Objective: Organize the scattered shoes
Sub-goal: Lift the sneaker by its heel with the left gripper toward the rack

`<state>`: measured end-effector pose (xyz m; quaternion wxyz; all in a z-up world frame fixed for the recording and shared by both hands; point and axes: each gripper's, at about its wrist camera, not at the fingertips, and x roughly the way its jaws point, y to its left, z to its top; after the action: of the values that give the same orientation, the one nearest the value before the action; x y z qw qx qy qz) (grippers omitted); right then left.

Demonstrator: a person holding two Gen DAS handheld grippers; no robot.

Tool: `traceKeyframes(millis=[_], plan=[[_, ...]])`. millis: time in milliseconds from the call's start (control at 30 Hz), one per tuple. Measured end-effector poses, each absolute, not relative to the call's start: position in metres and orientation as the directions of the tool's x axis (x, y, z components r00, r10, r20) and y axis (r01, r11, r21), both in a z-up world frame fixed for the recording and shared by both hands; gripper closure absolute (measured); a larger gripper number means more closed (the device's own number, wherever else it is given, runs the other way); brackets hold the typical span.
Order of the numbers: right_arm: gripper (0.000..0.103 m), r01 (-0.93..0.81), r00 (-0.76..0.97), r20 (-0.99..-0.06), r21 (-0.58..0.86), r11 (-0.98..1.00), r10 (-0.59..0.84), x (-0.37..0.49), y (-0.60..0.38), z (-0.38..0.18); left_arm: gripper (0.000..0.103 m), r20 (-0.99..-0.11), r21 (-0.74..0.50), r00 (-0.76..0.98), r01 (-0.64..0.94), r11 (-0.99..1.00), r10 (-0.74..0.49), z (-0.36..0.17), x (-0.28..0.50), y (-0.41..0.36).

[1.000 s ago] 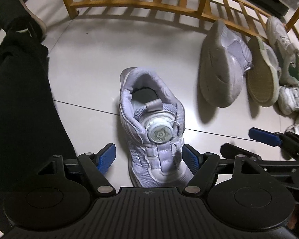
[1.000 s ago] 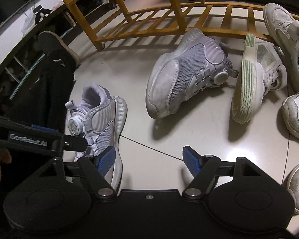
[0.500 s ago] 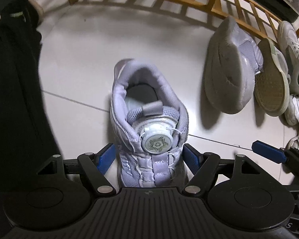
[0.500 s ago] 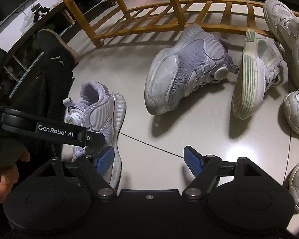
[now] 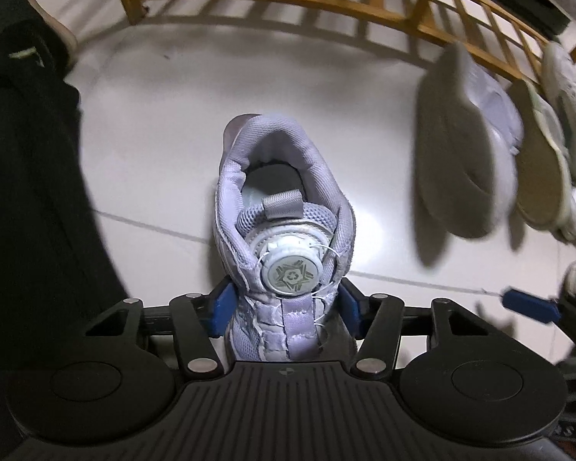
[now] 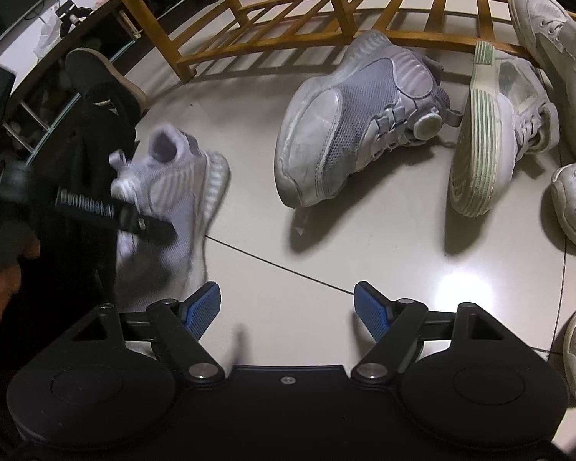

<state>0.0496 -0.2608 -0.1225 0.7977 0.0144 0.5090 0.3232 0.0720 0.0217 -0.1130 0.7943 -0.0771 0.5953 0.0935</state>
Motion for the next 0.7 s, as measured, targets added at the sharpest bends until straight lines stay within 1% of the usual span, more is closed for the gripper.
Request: traceKeyframes(millis=[300,567,700], plan=[[0.024,-0.507,0.246,-0.815,0.353,0.786,0.525,0.051,-0.256,-0.129,0.047,-0.960,0.027,0.263,-0.263,0.964,0.098,-0.113,0.123,0.089],[0.024,-0.504,0.234,-0.818,0.361,0.785,0.526,0.053,-0.254,-0.133,0.048,-0.957,0.061,0.265,-0.224,0.973,0.121,-0.113,0.174,0.128],[0.024,-0.502,0.227,-0.820,0.363,0.785,0.525,0.054,-0.254,-0.135,0.047,-0.956,0.048,0.272,-0.217,0.975,0.107,-0.113,0.202,0.151]])
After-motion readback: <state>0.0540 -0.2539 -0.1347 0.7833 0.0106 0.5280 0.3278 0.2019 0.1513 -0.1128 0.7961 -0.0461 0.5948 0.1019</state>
